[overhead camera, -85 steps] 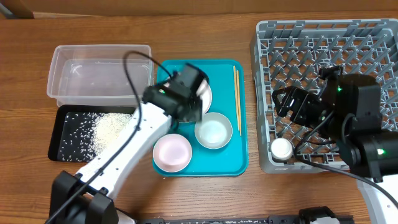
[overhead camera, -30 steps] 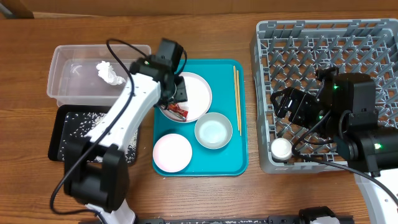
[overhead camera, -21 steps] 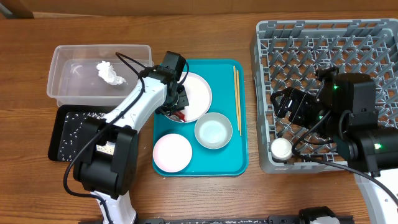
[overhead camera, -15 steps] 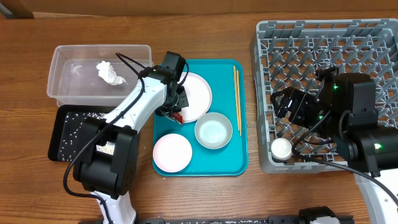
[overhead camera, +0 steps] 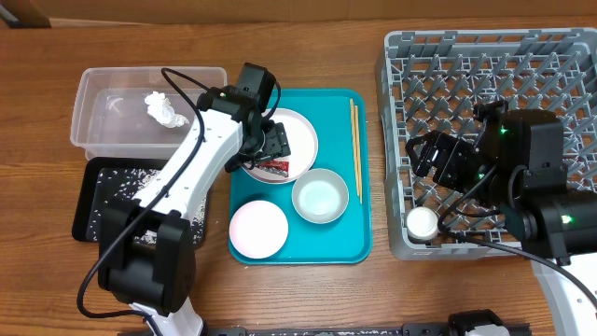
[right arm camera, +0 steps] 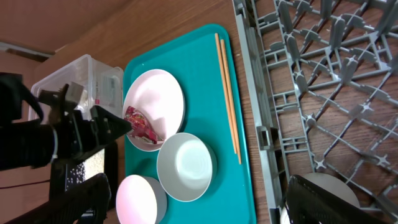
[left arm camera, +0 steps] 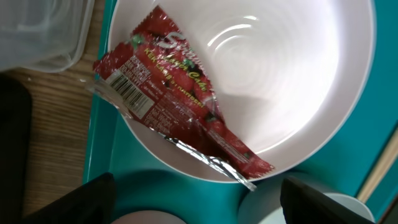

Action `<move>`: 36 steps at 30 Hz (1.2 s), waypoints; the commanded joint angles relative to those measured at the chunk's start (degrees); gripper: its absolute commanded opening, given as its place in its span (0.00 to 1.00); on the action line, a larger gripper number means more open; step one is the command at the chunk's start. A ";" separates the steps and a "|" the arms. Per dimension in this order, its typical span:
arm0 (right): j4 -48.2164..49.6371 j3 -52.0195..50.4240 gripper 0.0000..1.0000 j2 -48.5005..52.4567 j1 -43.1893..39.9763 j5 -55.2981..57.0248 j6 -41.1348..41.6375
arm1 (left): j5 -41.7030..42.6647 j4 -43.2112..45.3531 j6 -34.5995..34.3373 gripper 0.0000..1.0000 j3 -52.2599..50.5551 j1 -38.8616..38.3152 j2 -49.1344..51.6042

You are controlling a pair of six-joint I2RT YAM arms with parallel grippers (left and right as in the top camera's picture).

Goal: Sort waste into correct bins and load items into the dishwasher
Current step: 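Carry the red wrapper left and drop it into the clear bin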

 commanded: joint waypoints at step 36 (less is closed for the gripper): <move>0.04 0.92 0.93 0.07 -0.20 -0.33 -0.39 | -7.67 2.03 15.32 0.80 8.11 22.86 -4.52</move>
